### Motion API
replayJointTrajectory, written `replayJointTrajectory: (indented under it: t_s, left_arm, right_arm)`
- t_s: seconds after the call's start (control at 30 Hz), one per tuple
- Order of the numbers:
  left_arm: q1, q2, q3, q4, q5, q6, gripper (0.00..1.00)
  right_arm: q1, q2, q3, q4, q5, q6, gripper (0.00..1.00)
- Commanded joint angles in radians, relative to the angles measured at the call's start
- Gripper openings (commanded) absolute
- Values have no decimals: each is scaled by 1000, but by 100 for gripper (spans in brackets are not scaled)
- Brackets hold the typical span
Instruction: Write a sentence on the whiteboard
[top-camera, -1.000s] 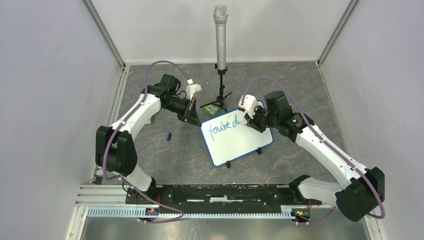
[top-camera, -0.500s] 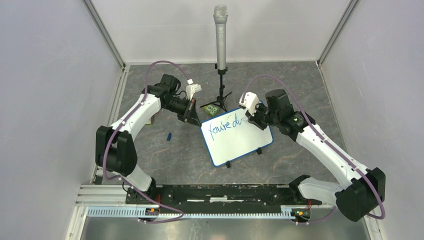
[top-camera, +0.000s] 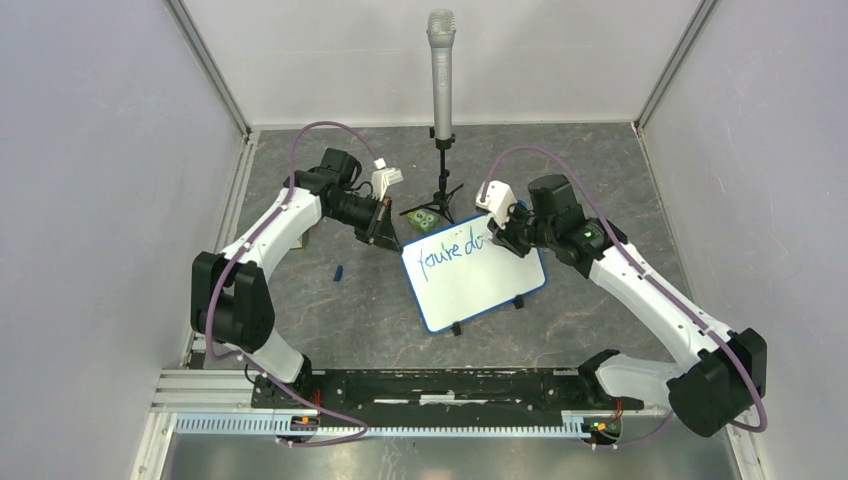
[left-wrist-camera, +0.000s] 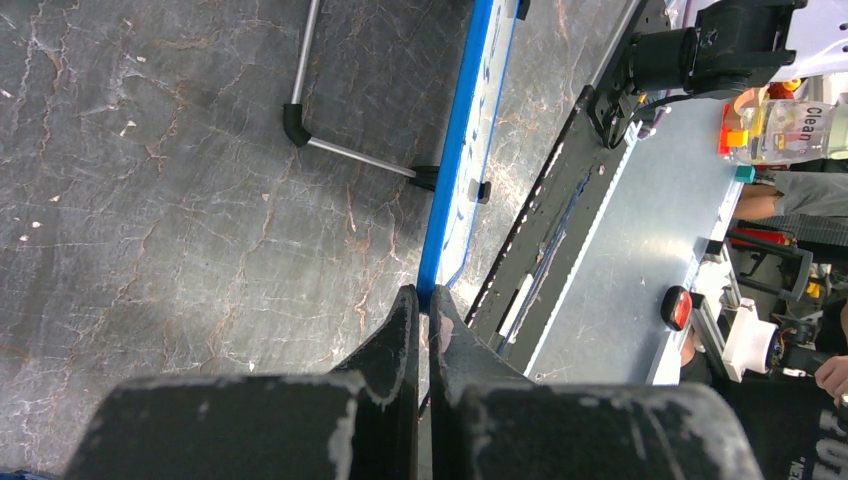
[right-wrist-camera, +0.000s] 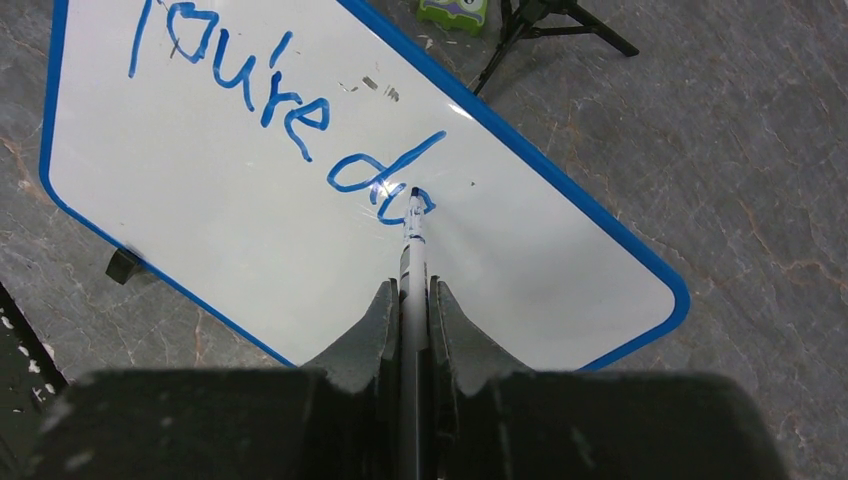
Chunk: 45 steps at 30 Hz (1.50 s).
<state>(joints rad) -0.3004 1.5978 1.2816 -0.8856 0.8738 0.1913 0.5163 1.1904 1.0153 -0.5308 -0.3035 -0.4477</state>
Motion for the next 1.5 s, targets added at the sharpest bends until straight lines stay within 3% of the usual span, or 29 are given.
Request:
replayJointTrajectory:
  t_s: [0.0, 1.47]
  left_arm:
    - [0, -24, -5, -6, 17, 57, 2]
    - [0, -24, -4, -6, 18, 51, 2]
  right_arm:
    - [14, 10, 34, 34, -22, 12, 0]
    - [-59, -24, 9, -12, 20, -56, 0]
